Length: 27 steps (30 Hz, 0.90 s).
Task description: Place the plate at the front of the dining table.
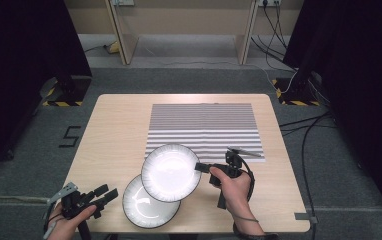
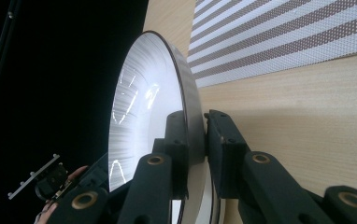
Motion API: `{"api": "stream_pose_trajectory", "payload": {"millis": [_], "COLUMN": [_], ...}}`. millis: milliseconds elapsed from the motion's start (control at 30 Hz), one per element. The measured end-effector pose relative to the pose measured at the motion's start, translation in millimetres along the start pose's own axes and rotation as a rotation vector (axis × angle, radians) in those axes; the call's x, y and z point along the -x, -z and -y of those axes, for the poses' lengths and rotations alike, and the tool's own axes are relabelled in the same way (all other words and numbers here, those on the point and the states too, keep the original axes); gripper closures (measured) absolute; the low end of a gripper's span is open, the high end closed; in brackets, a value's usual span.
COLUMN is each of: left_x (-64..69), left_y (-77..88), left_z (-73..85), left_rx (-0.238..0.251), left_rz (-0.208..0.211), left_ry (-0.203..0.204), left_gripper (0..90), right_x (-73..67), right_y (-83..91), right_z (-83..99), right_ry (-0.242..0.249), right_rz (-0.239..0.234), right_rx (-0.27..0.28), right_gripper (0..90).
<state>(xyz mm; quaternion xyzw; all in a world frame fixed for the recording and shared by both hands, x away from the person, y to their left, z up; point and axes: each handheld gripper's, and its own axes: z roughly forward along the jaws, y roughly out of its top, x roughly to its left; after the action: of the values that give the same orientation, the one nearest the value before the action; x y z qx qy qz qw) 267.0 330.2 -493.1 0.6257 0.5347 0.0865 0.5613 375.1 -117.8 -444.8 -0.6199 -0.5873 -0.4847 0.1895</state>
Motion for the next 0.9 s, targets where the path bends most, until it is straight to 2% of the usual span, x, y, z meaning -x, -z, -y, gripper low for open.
{"api": "stream_pose_trajectory", "payload": {"millis": [900], "left_x": [0.6], "left_y": [-1.2], "left_z": [0.9], "left_rx": [-0.008], "left_rz": [0.003], "left_ry": [-0.006], "left_gripper": [36.5], "right_x": [-0.4], "right_y": [6.3], "right_z": [-10.7], "right_ry": [-0.003], "right_rz": [0.008], "right_rx": [0.033], "right_gripper": [78.7]}}
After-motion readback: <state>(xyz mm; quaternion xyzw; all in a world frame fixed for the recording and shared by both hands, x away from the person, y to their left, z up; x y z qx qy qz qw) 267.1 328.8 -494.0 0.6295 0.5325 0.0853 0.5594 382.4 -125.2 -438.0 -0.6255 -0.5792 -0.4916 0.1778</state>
